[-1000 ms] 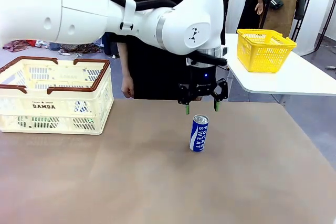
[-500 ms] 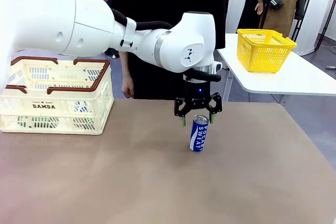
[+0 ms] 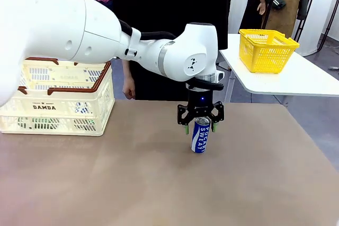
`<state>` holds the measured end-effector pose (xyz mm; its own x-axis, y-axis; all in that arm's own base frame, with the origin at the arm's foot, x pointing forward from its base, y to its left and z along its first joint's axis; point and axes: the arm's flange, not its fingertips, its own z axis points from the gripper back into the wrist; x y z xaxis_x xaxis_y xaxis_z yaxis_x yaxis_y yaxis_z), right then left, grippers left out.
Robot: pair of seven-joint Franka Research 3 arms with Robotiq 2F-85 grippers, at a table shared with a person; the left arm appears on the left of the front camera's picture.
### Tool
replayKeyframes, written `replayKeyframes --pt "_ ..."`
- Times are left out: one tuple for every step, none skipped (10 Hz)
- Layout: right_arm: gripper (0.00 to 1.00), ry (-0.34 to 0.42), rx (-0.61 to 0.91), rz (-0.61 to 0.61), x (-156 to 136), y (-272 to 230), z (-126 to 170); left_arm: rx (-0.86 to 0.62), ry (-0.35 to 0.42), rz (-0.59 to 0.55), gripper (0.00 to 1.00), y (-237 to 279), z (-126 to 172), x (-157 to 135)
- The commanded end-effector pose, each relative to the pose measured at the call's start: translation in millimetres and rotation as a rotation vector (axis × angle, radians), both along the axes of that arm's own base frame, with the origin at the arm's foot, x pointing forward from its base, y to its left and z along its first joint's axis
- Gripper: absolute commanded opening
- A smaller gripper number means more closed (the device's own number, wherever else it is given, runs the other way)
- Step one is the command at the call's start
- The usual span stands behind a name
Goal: Place the drinks into the Shopping basket.
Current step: Pick up one drink and place it into the Shopping basket.
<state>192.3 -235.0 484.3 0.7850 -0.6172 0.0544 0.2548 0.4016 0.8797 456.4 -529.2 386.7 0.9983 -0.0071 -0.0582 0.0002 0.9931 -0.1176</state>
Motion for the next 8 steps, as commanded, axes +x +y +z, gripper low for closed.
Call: replayKeyframes --pt "1.00 -0.027 -0.003 0.008 0.5 -1.4 0.2 -0.018 -0.032 0.010 0.16 4.7 -3.4 0.4" --pt "1.00 -0.027 -0.003 0.008 0.5 -1.4 0.2 -0.026 -0.041 0.007 0.00 4.4 -3.8 0.9" --pt "1.00 -0.027 -0.003 0.008 0.5 -1.4 0.2 -0.025 -0.058 0.014 0.00 4.6 -4.1 1.1" --pt "1.00 -0.027 -0.003 0.008 0.5 -1.4 0.2 -0.025 -0.086 0.016 0.00 3.7 -4.6 1.4" --pt "1.00 -0.027 -0.003 0.008 0.5 -1.4 0.2 -0.018 -0.083 0.012 0.00 2.2 -5.3 1.8" --pt "1.00 -0.027 -0.003 0.008 0.5 -1.4 0.2 -0.014 -0.079 0.009 0.00 1.1 -6.0 2.0" --pt "1.00 -0.027 -0.003 0.008 0.5 -1.4 0.2 -0.011 -0.077 0.006 0.00 1.1 -5.7 1.6" --pt "1.00 -0.027 -0.003 0.008 0.5 -1.4 0.2 -0.006 -0.083 0.002 0.00 1.9 -3.7 0.5"
